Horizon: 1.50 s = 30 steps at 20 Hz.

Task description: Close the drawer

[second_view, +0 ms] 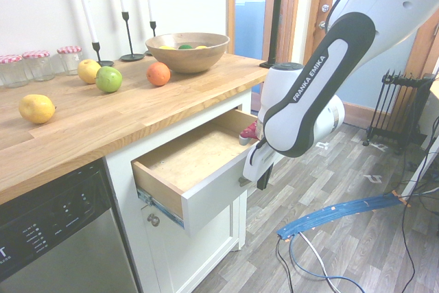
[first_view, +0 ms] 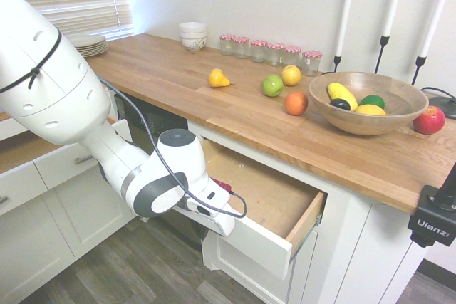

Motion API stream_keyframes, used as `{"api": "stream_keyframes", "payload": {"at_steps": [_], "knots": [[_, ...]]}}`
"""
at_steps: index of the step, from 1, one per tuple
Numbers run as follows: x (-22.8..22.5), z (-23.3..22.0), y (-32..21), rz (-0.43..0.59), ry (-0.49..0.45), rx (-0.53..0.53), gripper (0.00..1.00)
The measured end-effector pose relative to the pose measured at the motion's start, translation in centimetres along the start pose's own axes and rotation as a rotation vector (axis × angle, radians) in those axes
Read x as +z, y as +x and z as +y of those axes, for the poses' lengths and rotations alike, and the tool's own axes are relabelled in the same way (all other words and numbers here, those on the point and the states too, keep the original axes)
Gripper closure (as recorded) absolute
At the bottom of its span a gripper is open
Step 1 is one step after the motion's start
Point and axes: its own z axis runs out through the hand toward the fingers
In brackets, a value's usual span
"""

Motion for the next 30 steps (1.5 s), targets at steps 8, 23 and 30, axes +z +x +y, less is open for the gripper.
{"api": "stream_keyframes", "payload": {"at_steps": [8, 23, 30], "knots": [[-0.3, -1.4, 1.9, 0.014, 0.005, -0.004, 1.00], [-0.3, -5.0, 8.0, 0.011, 0.005, 0.005, 1.00], [0.1, -6.4, 10.3, 0.013, 0.010, 0.007, 1.00]]}}
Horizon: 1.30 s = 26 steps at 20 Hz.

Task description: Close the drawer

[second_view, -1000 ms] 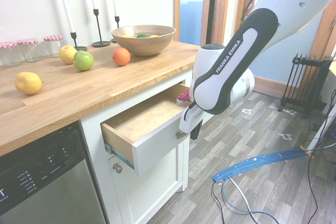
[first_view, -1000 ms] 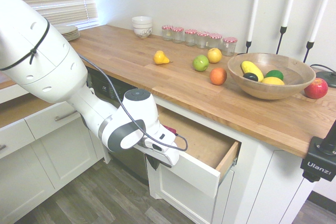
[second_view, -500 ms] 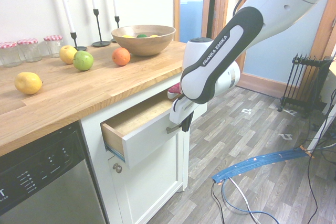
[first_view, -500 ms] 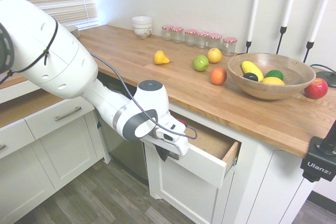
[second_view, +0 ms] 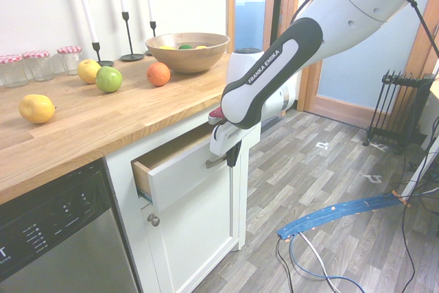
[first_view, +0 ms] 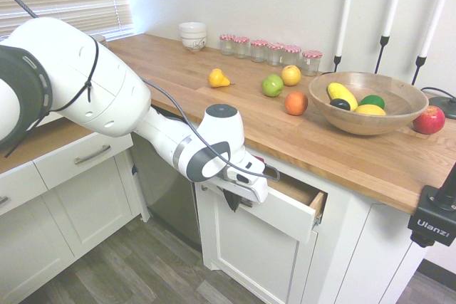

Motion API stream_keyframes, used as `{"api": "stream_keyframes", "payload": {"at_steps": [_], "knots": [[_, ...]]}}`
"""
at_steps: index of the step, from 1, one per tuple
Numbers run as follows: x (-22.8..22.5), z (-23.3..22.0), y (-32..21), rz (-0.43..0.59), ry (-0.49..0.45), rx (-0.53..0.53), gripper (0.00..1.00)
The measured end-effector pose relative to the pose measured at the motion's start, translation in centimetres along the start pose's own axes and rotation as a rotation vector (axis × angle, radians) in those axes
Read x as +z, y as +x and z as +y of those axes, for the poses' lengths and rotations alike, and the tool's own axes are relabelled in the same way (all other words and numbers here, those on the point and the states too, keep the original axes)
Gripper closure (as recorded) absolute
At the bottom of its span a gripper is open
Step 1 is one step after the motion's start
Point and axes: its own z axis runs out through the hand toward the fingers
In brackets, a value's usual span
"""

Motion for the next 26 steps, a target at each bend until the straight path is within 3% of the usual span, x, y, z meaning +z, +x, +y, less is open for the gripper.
{"api": "stream_keyframes", "payload": {"at_steps": [14, 26], "knots": [[0.4, -2.7, 2.2, 0.021, 0.019, -0.003, 1.00], [0.7, -2.7, 2.7, 0.044, 0.037, 0.059, 1.00]]}}
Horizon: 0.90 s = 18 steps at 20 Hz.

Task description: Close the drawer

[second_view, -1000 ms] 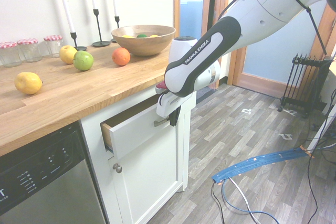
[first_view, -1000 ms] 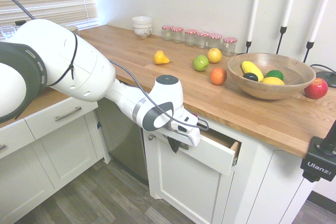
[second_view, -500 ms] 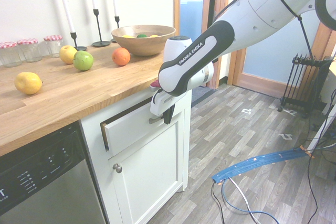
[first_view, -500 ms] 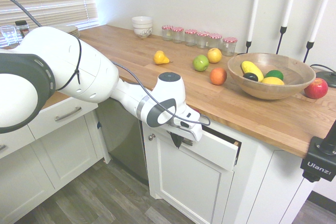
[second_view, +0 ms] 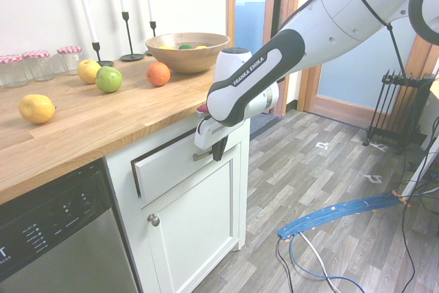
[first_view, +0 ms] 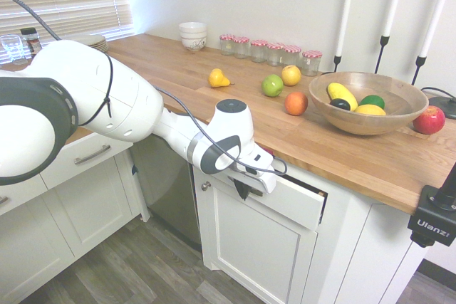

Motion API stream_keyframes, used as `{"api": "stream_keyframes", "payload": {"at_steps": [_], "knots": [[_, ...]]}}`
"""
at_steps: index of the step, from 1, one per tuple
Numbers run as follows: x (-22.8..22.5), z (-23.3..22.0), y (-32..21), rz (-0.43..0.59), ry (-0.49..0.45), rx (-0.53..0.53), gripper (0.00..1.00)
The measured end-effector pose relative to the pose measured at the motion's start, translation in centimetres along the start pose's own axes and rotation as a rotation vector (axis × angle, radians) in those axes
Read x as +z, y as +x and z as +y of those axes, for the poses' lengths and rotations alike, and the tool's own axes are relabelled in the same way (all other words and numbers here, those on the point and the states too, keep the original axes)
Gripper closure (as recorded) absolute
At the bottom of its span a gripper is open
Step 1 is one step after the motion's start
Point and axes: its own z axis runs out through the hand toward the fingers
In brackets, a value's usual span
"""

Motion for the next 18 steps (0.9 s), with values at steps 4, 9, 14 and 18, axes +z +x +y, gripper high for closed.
{"api": "stream_keyframes", "payload": {"at_steps": [4, 9, 14, 18], "knots": [[0.1, -0.2, -0.2, 0.003, 0.000, -0.002, 1.00], [-0.9, -1.1, -1.2, -0.055, -0.019, 0.017, 1.00], [-3.4, 2.1, -2.2, -0.165, -0.092, 0.052, 1.00], [-6.8, 4.6, -4.3, -0.232, -0.130, 0.054, 1.00]]}}
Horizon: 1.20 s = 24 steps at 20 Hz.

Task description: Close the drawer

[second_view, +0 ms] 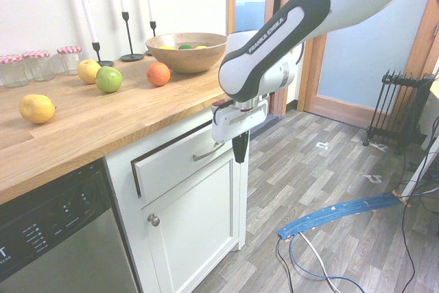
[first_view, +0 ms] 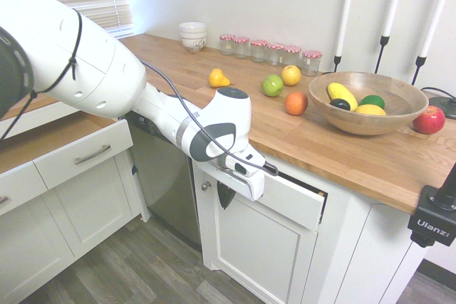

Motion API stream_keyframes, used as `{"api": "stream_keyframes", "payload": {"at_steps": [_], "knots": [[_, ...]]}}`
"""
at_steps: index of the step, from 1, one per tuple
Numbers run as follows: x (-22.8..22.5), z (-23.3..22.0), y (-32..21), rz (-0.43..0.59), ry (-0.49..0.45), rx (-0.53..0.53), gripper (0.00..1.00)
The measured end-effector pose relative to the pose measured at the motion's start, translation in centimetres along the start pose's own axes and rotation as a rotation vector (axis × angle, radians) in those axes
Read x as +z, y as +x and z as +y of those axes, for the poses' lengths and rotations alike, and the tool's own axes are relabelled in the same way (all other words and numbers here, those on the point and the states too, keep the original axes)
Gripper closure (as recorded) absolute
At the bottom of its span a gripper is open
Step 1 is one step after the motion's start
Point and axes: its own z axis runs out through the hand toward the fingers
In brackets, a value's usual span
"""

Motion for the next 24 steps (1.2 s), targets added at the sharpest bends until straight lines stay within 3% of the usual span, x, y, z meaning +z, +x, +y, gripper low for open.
{"api": "stream_keyframes", "payload": {"at_steps": [7, 17, 18, 24], "knots": [[-3.9, 5.5, -5.9, -0.034, -0.036, -0.017, 1.00], [-7.1, 13.6, -12.3, 0.004, -0.033, -0.033, 1.00], [-7.2, 14.0, -12.3, 0.005, -0.035, -0.030, 0.00], [-7.1, 15.2, -12.1, 0.001, -0.038, -0.021, 0.00]]}}
